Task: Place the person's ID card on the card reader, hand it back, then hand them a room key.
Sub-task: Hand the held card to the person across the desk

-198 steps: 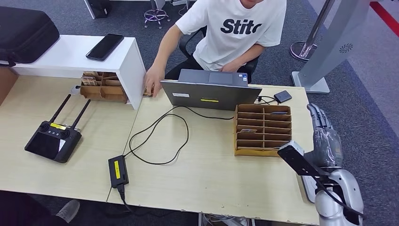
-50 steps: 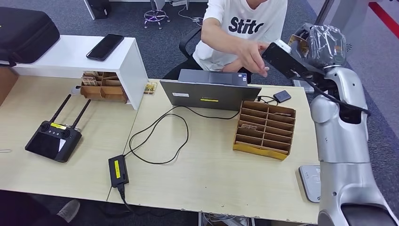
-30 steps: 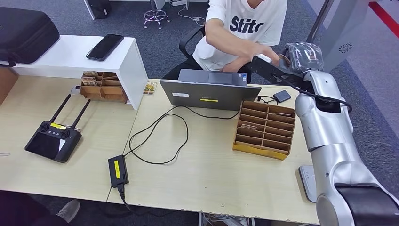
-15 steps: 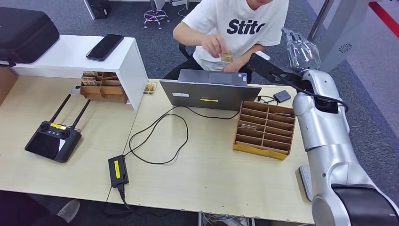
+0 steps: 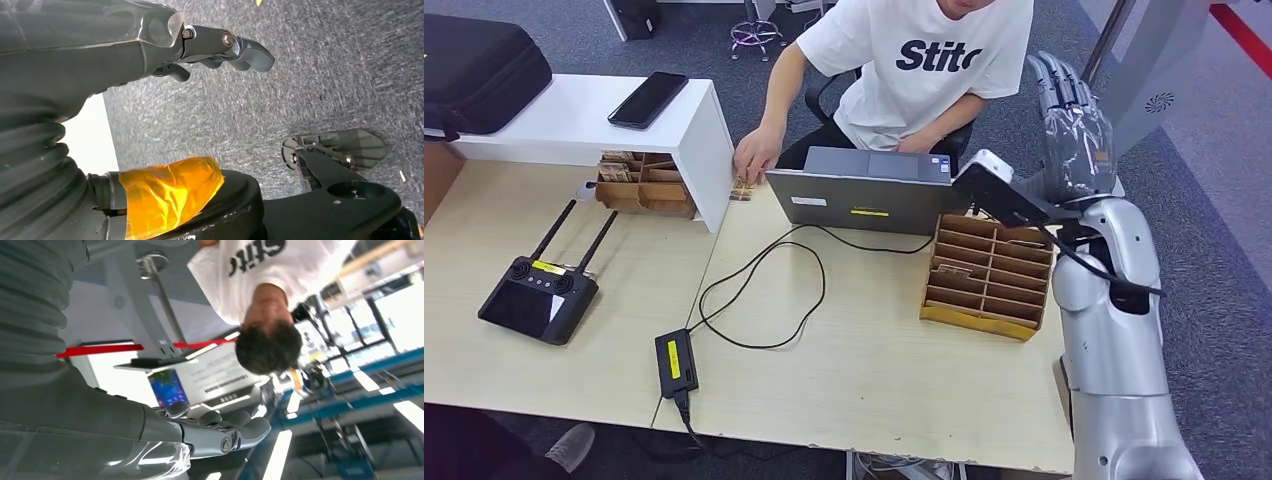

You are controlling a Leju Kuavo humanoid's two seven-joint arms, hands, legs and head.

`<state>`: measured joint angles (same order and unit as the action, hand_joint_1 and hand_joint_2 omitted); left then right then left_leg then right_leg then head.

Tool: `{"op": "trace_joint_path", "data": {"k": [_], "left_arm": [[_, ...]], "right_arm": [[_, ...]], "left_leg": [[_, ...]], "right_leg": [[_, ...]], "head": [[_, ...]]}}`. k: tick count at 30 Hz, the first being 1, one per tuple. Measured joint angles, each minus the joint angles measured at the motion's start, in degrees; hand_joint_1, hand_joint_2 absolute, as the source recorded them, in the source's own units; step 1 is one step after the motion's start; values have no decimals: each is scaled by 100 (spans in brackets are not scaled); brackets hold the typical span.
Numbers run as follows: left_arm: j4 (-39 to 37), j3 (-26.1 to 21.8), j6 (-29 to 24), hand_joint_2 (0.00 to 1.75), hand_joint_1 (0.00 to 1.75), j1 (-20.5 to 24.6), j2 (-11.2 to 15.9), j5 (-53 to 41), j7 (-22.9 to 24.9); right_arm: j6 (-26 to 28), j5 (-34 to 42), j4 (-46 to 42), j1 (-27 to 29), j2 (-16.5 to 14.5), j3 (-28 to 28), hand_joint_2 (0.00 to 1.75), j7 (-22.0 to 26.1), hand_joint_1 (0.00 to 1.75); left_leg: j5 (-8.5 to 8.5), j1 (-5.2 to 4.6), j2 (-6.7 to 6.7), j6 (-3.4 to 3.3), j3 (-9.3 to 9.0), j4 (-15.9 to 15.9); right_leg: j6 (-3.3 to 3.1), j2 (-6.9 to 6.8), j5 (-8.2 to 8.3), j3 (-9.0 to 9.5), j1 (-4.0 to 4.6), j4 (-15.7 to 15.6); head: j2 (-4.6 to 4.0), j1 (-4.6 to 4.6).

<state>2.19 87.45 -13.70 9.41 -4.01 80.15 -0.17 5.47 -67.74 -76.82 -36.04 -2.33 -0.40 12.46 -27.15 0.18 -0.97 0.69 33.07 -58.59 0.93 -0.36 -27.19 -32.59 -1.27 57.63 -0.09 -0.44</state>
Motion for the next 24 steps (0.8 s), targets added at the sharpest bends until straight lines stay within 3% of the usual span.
{"op": "trace_joint_path", "data": {"k": [6, 12, 18, 24], "left_arm": [[-45, 0, -74, 175, 0, -25, -62, 334, -54], [-146, 0, -121, 175, 0, -50, -146, 658, -131], [-238, 0, -169, 175, 0, -60, -203, 866, -130], [-254, 0, -206, 175, 0, -60, -220, 968, -103]], "right_arm": [[478, 791, -2191, 2000, 70, 80, 175, 421, 0], [584, 2073, -3577, 3717, -95, 50, 175, 924, 0], [57, 3223, -4391, 4621, -482, -310, 175, 1444, 0], [-365, 4011, -4774, 5096, -968, -696, 175, 1714, 0]], "left_leg": [[-18, 1, -11, -5, 3, 2], [-26, 1, -10, -5, 5, 4], [-26, 1, -6, -4, 1, 4], [-26, 1, -1, -4, -2, 4]], "right_leg": [[2, -9, -19, 3, -1, -2], [-1, -8, -29, 1, -2, -2], [-2, -6, -29, 3, -2, -2], [-2, -3, -29, 4, -1, -2]], "head": [[0, 0], [0, 0], [0, 1], [0, 0]]}}
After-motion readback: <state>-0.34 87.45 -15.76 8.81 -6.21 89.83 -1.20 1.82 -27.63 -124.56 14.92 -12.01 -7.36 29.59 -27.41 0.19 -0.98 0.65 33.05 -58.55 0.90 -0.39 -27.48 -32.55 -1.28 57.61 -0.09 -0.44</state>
